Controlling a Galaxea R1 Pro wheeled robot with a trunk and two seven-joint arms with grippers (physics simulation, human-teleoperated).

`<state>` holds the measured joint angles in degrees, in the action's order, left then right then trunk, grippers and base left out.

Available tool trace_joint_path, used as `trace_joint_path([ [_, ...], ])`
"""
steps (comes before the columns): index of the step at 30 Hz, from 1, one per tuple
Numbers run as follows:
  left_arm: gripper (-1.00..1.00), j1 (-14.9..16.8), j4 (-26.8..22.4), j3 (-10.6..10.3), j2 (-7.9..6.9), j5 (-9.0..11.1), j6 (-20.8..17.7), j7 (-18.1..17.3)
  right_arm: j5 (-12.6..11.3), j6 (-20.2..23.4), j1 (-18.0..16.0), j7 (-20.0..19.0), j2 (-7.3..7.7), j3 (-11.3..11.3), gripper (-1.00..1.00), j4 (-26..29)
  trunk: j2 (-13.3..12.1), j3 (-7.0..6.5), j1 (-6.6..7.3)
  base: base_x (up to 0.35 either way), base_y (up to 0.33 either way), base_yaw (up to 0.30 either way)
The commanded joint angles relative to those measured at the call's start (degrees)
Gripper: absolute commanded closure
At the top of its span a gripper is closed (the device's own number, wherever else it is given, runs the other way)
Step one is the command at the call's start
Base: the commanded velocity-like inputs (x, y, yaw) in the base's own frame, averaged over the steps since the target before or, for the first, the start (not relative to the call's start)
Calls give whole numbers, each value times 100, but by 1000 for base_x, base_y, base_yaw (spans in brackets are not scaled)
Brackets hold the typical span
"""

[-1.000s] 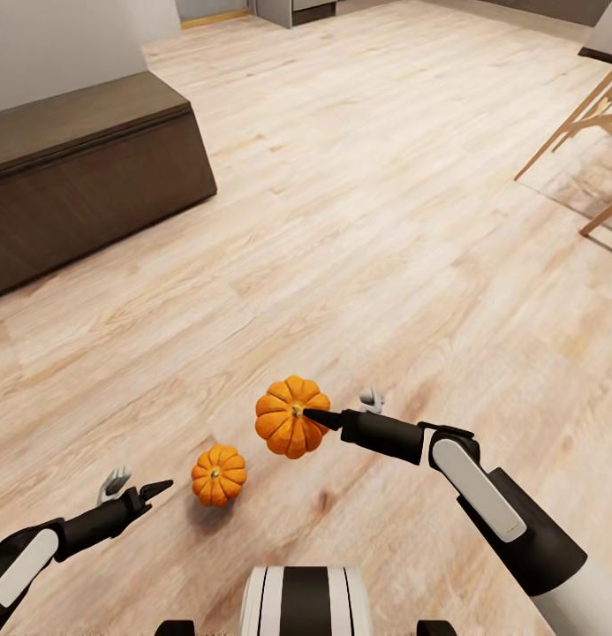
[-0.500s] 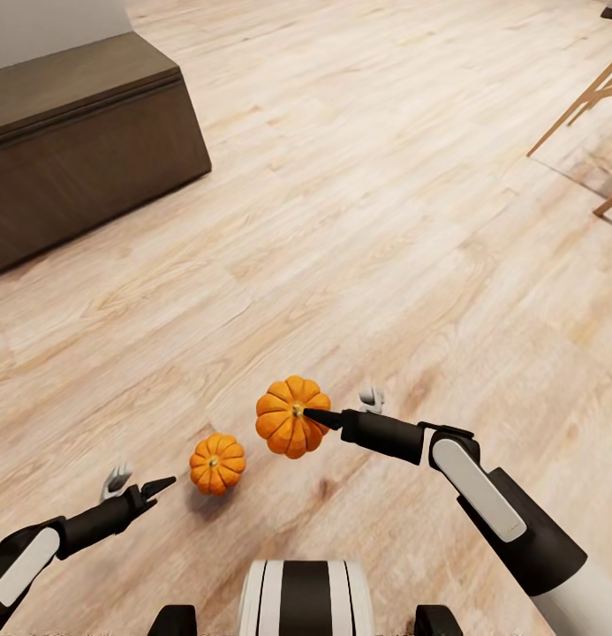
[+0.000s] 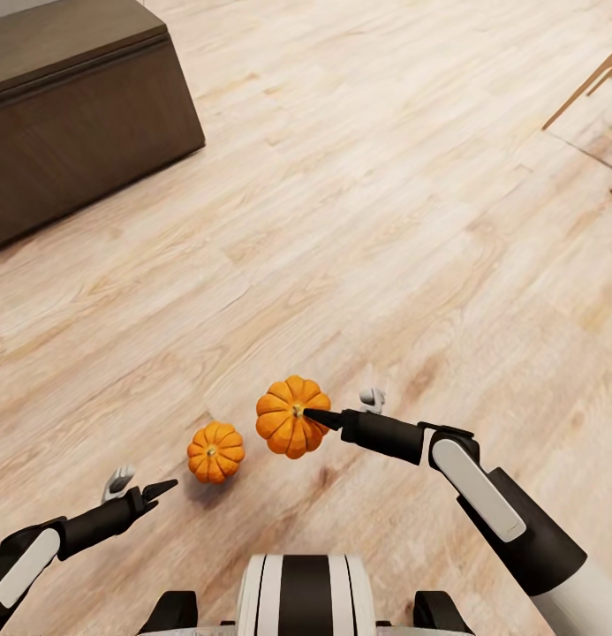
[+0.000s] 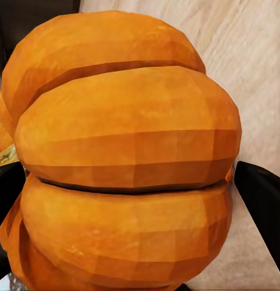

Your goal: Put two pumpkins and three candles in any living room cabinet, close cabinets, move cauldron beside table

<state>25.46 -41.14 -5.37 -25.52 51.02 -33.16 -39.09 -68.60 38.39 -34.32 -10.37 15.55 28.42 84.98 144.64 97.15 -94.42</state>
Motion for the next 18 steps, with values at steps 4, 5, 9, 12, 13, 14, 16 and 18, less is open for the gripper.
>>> trace_joint_path([
  [4, -100, 3, 1, -10, -6, 58, -35, 7, -14, 11, -4, -17, 3, 3, 100, -6, 7, 92, -9, 0, 0, 0],
  [5, -100, 3, 1, -9, -6, 58, -34, 7, -14, 10, -4, -17, 2, 3, 100, -7, 8, 114, -12, 0, 0, 0],
  [9, -100, 3, -4, -9, -6, 65, -33, 0, -13, 10, -4, -17, 2, 5, 100, -8, 14, 203, -22, 0, 0, 0],
  [12, -100, 3, -7, 2, -6, 66, -26, -2, -13, 10, -4, -17, 2, 6, 100, -8, 16, 247, -27, 0, 0, 0],
  [13, -100, 3, -8, 5, -6, 66, -25, -2, -13, 10, -4, -17, 2, 6, 100, -8, 16, 247, -27, 0, 0, 0],
  [14, -100, 3, -8, 4, -6, 62, -23, 2, -14, 10, -4, -17, 1, 6, 100, -8, 16, 247, -27, 0, 0, 0],
  [16, -100, 3, -11, -3, -6, 59, -19, 5, -13, 10, -4, -17, 3, 6, 100, -8, 16, 247, -27, 0, 0, 0],
  [18, -100, 3, -15, -7, -6, 58, -17, 6, -13, 10, -4, -17, 2, 6, 100, -8, 16, 247, -27, 0, 0, 0],
])
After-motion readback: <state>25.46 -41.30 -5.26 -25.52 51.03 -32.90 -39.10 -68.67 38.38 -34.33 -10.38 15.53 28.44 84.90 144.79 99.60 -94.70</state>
